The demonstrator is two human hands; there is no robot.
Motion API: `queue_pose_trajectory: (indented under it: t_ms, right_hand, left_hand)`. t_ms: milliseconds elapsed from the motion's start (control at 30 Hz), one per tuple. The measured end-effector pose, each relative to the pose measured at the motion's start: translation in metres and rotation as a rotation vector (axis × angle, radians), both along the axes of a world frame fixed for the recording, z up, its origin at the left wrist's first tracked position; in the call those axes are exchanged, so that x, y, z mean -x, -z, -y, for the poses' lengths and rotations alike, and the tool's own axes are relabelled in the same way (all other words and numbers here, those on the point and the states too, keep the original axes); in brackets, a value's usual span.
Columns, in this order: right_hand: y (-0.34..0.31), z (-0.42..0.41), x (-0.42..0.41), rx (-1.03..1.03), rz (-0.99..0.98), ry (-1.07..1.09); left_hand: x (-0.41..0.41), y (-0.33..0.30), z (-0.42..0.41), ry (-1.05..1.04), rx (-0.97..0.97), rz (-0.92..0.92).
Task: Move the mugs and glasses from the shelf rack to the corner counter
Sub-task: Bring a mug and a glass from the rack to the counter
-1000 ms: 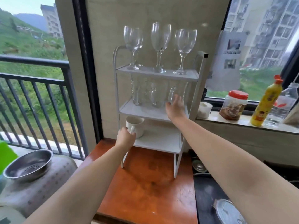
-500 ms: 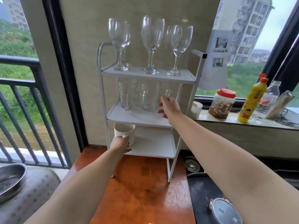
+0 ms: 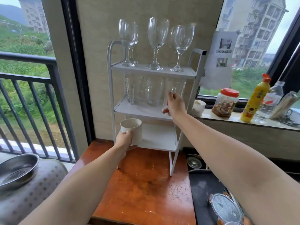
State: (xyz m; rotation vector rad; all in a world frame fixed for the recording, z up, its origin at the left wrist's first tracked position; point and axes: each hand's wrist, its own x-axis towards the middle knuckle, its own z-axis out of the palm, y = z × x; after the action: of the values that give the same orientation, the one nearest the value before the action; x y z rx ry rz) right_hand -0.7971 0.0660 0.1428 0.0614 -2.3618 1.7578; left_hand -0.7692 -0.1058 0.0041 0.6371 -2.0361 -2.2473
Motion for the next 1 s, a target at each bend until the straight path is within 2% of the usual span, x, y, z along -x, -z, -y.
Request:
queue_pose_trajectory:
  t_ms: [367, 533, 733, 1000]
  right_hand:
    - [-0.004, 0.0, -0.111, -0.03, -0.104, -0.024]
    - [0.008, -0.005, -0.178, 0.144, -0.019, -0.014]
    - [0.057, -0.045, -0.252, 0.171, 0.132, 0.146]
    - [0.126, -0.14, -0.356, 0.159, 0.267, 0.434]
  left_hand:
    - [-0.096, -0.032, 0.001, 0.109, -0.016, -0.06]
    - [-0.141, -0.025, 0.007, 0.145, 0.064, -0.039]
    - [-0.194, -0.004, -0.02, 0.239, 0.095, 0.009]
    - [-0.236, 0.016, -0.118, 0.431, 0.162, 0.039]
